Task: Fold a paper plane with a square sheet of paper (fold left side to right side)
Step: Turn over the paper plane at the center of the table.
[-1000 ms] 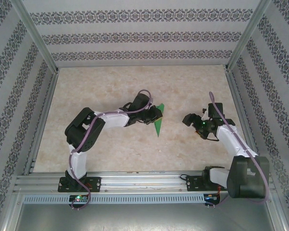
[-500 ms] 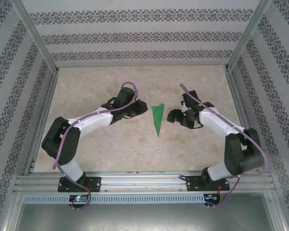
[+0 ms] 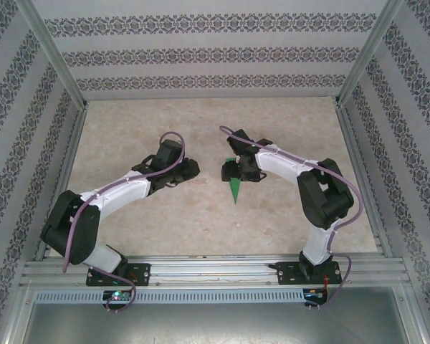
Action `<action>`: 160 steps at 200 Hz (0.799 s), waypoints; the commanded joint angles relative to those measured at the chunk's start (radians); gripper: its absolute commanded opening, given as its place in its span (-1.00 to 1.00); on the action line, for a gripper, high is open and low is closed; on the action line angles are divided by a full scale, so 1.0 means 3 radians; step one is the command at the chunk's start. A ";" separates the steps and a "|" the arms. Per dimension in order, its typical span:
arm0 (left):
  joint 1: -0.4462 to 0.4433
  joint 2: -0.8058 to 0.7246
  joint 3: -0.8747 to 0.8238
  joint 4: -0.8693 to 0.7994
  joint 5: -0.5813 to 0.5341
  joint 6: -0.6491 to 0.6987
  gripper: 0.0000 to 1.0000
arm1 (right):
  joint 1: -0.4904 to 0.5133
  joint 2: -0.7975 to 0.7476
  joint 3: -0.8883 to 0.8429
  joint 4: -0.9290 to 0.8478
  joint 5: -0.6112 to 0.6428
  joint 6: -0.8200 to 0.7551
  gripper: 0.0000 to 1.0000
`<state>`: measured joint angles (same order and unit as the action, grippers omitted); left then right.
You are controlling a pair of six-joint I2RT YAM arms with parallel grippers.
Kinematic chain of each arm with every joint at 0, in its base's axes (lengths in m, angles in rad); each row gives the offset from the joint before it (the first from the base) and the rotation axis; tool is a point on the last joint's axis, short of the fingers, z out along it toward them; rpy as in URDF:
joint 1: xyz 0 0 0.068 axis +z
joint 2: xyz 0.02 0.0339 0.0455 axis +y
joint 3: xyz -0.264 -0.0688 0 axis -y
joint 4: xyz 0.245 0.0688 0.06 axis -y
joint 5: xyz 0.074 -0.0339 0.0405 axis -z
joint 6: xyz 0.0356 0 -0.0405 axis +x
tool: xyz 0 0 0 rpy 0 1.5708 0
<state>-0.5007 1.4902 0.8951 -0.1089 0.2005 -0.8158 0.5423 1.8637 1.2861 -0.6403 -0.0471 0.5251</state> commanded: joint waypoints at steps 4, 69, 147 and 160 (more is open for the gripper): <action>0.0091 -0.0140 -0.0068 -0.0122 -0.0075 0.0056 -0.45 | 0.0046 0.0222 0.0259 -0.0195 0.0270 -0.0062 0.61; 0.0180 -0.0178 -0.0137 -0.0123 -0.0029 0.0049 -0.44 | 0.0066 0.0498 0.0519 -0.0374 0.0474 -0.0157 0.44; 0.0211 -0.0130 -0.0080 -0.0134 -0.0002 0.0059 -0.44 | 0.0066 0.0420 0.0519 -0.0423 0.0551 -0.0201 -0.10; 0.0215 -0.0128 -0.0075 -0.0141 -0.0003 0.0063 -0.43 | 0.0069 0.0392 0.0505 -0.0418 0.0570 -0.0198 -0.22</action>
<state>-0.4557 1.4528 0.8639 -0.1215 0.2016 -0.8150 0.5545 2.0022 1.4189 -0.7341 0.0883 0.4702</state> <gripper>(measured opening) 0.282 0.433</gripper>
